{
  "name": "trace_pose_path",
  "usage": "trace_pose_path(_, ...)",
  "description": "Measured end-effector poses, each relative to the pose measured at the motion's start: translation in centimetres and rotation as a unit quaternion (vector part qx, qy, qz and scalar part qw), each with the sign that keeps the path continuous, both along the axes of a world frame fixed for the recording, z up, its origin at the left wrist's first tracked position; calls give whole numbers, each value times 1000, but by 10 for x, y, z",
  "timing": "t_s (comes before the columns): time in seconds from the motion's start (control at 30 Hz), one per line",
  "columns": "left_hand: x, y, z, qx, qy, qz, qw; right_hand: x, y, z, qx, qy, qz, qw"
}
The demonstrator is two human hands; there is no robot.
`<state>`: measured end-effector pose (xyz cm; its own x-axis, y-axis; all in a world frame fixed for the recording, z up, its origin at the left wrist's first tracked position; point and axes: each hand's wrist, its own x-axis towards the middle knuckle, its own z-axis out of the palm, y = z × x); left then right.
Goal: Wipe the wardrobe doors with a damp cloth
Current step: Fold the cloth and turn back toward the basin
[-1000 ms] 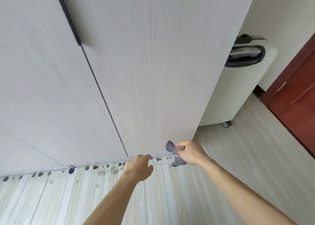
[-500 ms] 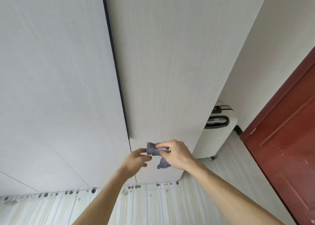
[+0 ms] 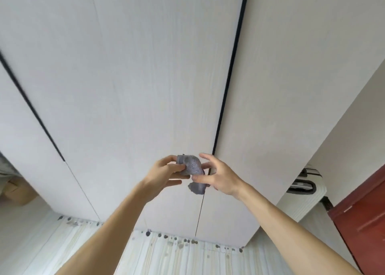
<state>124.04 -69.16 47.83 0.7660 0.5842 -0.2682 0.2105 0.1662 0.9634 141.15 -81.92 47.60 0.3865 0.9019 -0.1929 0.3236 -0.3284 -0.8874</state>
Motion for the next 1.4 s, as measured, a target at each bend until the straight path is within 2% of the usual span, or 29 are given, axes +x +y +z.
trace_pose_path(0.07,-28,9,-3,-8,-11,15,1000,-23,12,-3,-11,49,30,998)
trace_pose_path(0.2,-90,27,-18,-51,-24,90,994,-75,39,-22,-22,70,81,994)
trace_pose_path(0.37,-173,47,-49,-64,13,195,979,-146,93,-61,-29,82,114,990)
trace_pose_path(0.53,-239,77,-85,-50,71,301,950,-213,147,-97,2,22,118,993)
trace_pose_path(0.63,-277,102,-95,-50,83,336,937,-253,183,-111,-27,55,158,986)
trace_pose_path(0.73,-312,131,-100,-64,46,363,928,-286,226,-115,-51,114,198,972)
trace_pose_path(0.8,-338,149,-101,-92,7,392,915,-310,257,-116,-84,177,230,953)
trace_pose_path(0.9,-385,171,-104,-113,-21,432,894,-356,299,-119,-135,217,292,922)
trace_pose_path(1.03,-466,191,-114,-124,-29,503,855,-440,347,-126,-155,194,372,894)
trace_pose_path(1.2,-601,206,-143,-144,21,562,814,-577,385,-139,-181,147,415,880)
trace_pose_path(1.23,-605,208,-144,-147,36,553,819,-580,387,-139,-180,141,412,882)
trace_pose_path(1.4,-743,230,-152,-138,87,553,817,-712,421,-146,-171,107,436,877)
